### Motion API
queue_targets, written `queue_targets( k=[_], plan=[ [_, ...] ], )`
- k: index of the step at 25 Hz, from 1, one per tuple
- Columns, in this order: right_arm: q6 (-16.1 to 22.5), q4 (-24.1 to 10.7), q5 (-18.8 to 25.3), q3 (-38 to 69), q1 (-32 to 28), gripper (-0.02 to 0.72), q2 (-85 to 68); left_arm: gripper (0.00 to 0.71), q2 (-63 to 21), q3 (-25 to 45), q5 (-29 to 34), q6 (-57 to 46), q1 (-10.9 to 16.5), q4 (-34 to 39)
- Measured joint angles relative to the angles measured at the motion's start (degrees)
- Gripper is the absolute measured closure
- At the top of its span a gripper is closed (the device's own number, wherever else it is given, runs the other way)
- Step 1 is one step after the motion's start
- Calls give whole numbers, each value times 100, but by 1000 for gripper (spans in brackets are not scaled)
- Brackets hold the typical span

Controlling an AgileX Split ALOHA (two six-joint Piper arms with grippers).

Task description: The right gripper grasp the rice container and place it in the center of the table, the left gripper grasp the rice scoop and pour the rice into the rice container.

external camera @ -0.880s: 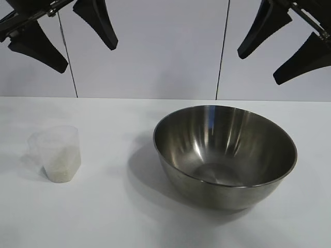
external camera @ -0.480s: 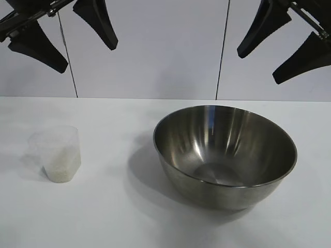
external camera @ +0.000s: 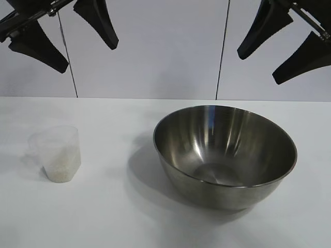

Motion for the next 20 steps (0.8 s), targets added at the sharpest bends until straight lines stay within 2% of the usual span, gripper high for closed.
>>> queue_targets(
  k=[2, 4, 6, 9, 12, 17, 20],
  plan=[
    [-28, -78, 7, 0, 0, 239, 0, 77, 0, 0, 0, 0, 0, 0],
    [-27, -318, 64, 0, 0, 239, 0, 77, 0, 0, 10, 0, 0, 0],
    [-27, -696, 239, 0, 0, 239, 0, 77, 0, 0, 54, 0, 0, 0],
    [57, -1445, 446, 0, 0, 239, 0, 77, 0, 0, 131, 0, 0, 0],
    [196, -2047, 392, 22, 0, 239, 0, 77, 0, 0, 131, 0, 0, 0],
    [391, -2149, -168, 344, 0, 239, 12, 77, 0, 0, 131, 0, 0, 0],
    [424, -2196, -325, 601, 0, 239, 155, 77, 0, 0, 131, 0, 0, 0]
  ],
)
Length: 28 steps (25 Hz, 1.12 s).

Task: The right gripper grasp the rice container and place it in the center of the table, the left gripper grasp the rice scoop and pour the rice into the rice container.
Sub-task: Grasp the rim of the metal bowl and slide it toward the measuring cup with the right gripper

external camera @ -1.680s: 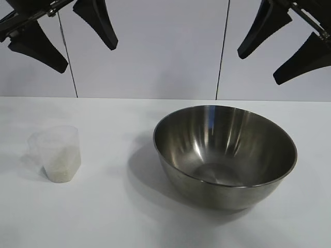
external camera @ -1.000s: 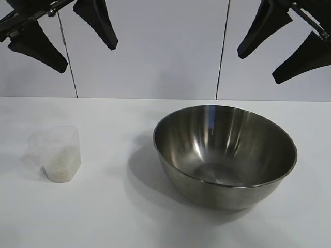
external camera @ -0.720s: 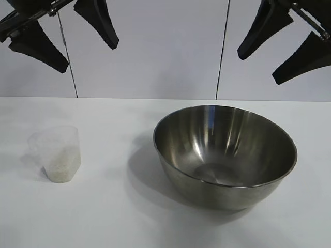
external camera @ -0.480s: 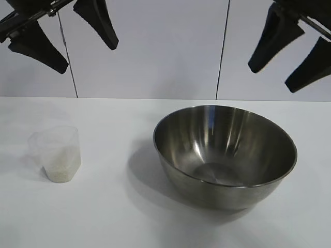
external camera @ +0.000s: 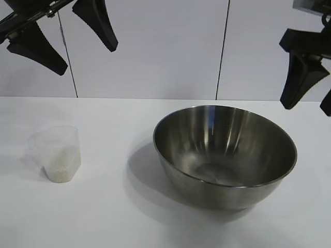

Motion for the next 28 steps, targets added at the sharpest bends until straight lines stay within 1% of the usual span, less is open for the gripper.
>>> queue_targets(
  k=[4, 9, 12, 16, 19, 25, 26, 27, 28],
  plan=[
    [80, 27, -455, 128, 0, 239, 247, 77, 0, 0, 0, 0, 0, 0],
    [109, 22, -694, 145, 0, 239, 648, 77, 0, 0, 0, 0, 0, 0],
    [116, 27, -1009, 147, 0, 239, 862, 77, 0, 0, 0, 0, 0, 0],
    [116, 46, -1311, 147, 0, 239, 1169, 77, 0, 0, 0, 0, 0, 0],
    [116, 191, -1485, 147, 0, 239, 1383, 77, 0, 0, 0, 0, 0, 0],
    [87, 548, -1680, 147, 0, 240, 1749, 77, 0, 0, 0, 18, 0, 0],
    [36, 639, -1693, 147, 0, 248, 1761, 77, 0, 0, -6, 22, 0, 0],
    [-21, 709, -1705, 147, 0, 286, 1768, 77, 0, 0, -23, 22, 0, 0],
    [-50, 756, -1718, 147, 0, 362, 1768, 77, 0, 0, -47, 22, 0, 0]
  ],
)
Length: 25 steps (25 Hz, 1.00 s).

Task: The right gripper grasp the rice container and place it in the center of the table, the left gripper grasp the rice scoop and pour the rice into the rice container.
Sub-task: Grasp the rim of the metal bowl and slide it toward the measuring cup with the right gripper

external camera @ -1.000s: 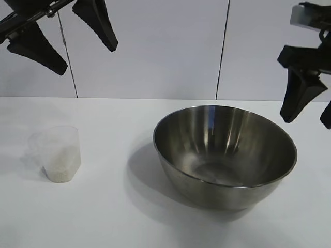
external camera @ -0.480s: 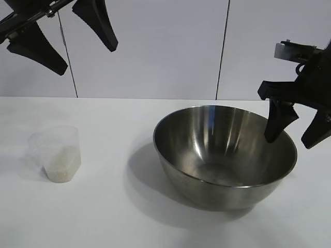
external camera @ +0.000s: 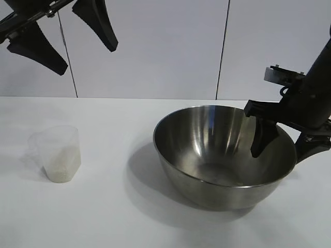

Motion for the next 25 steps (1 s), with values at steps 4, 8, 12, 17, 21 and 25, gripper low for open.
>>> queue_targets(
  k=[4, 8, 12, 17, 21, 25],
  plan=[
    [-92, 33, -31, 0, 0, 645, 0, 77, 0, 0, -66, 2, 0, 0],
    [-216, 32, 121, 0, 0, 691, -14, 77, 0, 0, -83, 2, 0, -1],
    [-428, -12, 436, -121, 0, 692, -220, 77, 0, 0, -104, 7, 0, -1],
    [-466, 15, 856, -541, 0, 692, -560, 77, 0, 0, -121, 7, 0, -1],
    [-466, 287, 969, -643, 0, 692, -585, 77, 0, 0, -126, 7, 0, -1],
    [-466, 383, 950, -643, 115, 692, -544, 77, 0, 0, -126, 7, 0, -1]
  ],
)
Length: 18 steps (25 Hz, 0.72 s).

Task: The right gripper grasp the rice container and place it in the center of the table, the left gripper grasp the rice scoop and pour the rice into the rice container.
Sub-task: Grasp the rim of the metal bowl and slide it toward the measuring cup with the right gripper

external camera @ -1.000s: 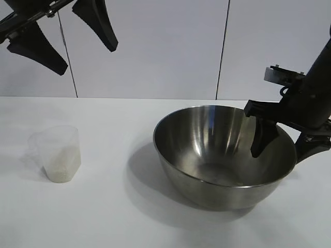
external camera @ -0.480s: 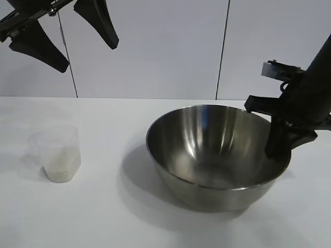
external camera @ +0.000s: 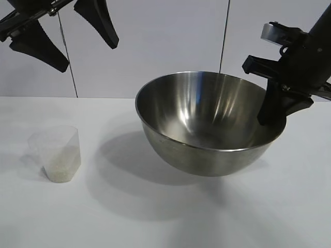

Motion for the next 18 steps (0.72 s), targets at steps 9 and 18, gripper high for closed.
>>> queue_targets(
  k=[9, 18],
  plan=[
    [303, 95, -385, -4, 738, 692, 586, 77, 0, 0, 22, 0, 0, 0],
    [389, 19, -794, -4, 750, 692, 906, 77, 0, 0, 22, 103, 0, 0]
  ],
)
